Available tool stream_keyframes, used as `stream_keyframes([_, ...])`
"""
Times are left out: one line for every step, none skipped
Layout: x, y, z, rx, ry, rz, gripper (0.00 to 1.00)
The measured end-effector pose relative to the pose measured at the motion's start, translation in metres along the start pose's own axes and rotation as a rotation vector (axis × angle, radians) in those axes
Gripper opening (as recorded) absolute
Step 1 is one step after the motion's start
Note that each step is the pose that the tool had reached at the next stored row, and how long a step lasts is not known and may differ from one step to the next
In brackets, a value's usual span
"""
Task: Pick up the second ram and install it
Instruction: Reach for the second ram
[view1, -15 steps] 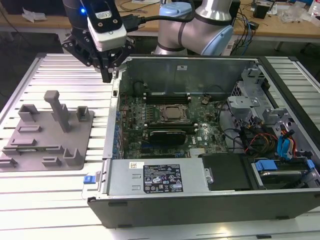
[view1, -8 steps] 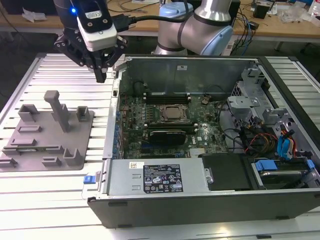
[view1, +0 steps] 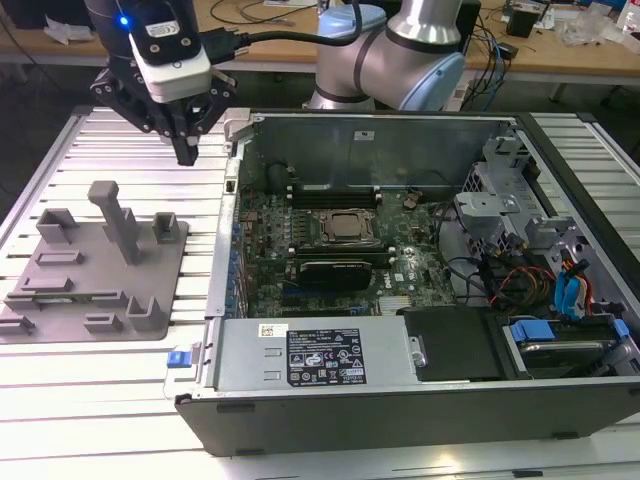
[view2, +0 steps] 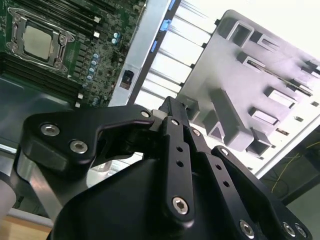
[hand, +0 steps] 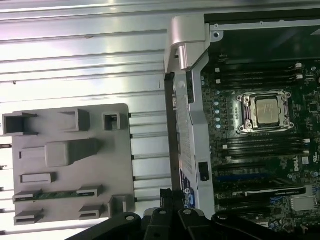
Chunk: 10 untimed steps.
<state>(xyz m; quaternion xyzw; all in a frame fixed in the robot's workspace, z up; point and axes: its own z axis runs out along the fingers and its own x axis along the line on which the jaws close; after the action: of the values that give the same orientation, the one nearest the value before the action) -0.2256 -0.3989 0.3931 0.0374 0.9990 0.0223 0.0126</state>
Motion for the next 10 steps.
stream_keyframes([0.0026,-0.0002,0.0,-0.0001,0.0,0.0,0.08])
stream_keyframes([0.0041,-0.0003,0.0,-0.0001,-0.0001,0.0,0.08])
stream_keyframes([0.0055,-0.0004,-0.0001,0.0,-0.0001,0.0,0.08])
stream_keyframes([0.0084,-0.0006,-0.0001,0.0,-0.0001,0.0,0.08])
stream_keyframes([0.0113,-0.0008,-0.0002,-0.0001,-0.0001,0.0,0.08])
stream_keyframes([0.0146,-0.0011,-0.0003,-0.0001,-0.0001,0.0,0.08])
stream_keyframes([0.0177,-0.0013,-0.0003,-0.0001,-0.0001,0.0,0.08])
stream_keyframes([0.0192,-0.0014,-0.0004,-0.0001,-0.0001,0.0,0.08])
stream_keyframes([0.0208,-0.0016,-0.0004,0.0,-0.0001,0.0,0.08])
stream_keyframes([0.0245,-0.0018,-0.0005,0.0,0.0,0.0,0.08])
